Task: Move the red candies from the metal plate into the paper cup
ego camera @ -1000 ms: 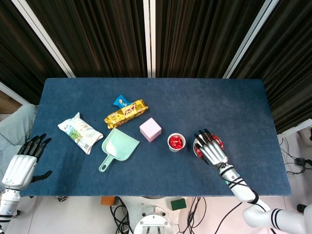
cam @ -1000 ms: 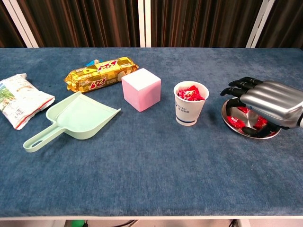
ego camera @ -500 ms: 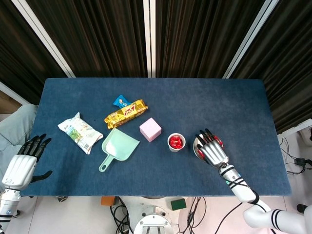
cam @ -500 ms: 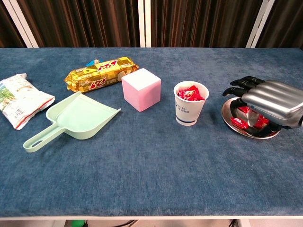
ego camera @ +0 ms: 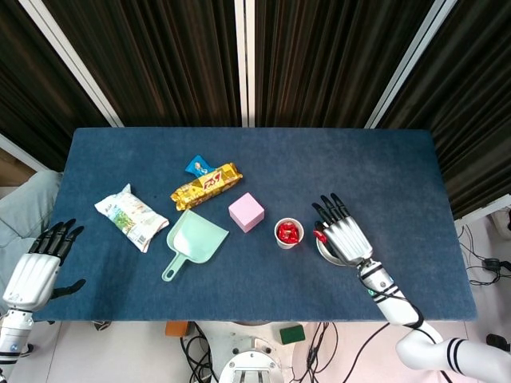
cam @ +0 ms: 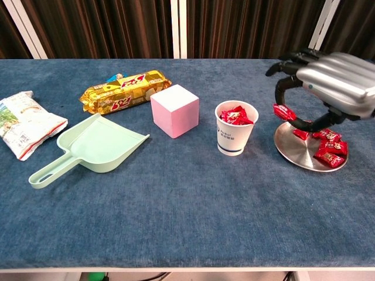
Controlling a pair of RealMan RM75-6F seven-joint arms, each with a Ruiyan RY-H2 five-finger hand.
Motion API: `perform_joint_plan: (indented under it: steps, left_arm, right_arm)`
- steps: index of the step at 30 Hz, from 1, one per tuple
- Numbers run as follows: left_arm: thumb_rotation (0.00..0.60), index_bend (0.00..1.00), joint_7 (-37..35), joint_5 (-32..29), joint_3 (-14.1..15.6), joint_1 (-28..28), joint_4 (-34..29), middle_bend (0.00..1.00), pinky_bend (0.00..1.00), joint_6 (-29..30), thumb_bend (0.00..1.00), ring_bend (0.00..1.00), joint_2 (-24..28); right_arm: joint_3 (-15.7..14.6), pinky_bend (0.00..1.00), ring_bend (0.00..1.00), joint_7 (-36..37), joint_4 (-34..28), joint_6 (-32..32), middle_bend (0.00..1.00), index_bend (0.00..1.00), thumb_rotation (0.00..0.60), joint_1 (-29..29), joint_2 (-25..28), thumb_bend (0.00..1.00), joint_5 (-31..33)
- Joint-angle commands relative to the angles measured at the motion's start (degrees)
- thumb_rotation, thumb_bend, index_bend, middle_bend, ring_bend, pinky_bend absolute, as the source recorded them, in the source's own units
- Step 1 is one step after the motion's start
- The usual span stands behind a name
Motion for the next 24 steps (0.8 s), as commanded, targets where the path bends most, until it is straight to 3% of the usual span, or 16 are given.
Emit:
perform_joint_plan:
  steps: [1, 11, 18, 24]
  left_arm:
    - [0.6, 0.09, 0.05, -0.04, -0.03, 0.0, -0.03, 0.03, 0.15, 0.01, 0.1, 0.0, -0.02]
    - [0.6, 0.09, -0.63, -0.32, -0.12, -0.05, 0.23, 0.03, 0.15, -0.11, 0.1, 0.0, 0.15]
    - [0.6, 0.09, -1.15, -0.14, -0.08, -0.01, 0.49, 0.03, 0.15, 0.07, 0.1, 0.0, 0.24]
    - [0.6, 0.09, -0.93, 0.02, -0.03, 0.09, 0.41, 0.03, 0.15, 0.27, 0.1, 0.0, 0.18]
  right_arm:
    - [2.39, 0.0, 0.0, -1.0, -2.97, 0.04, 0.12, 0.62, 0.6, 2.19, -0.4, 0.43, -0.63]
    - [4.26, 0.0, 0.0, -6.86, -1.79, -3.61, 0.12, 0.62, 0.6, 6.25, -6.79, 0.43, 1.53]
    - [4.54, 0.0, 0.0, -9.49, -0.72, -4.29, 0.12, 0.62, 0.6, 6.77, -8.43, 0.43, 3.92]
    - [4.18, 0.0, 0.0, -10.45, -1.37, -4.89, 0.11, 0.45, 0.6, 6.99, -8.03, 0.4, 5.03]
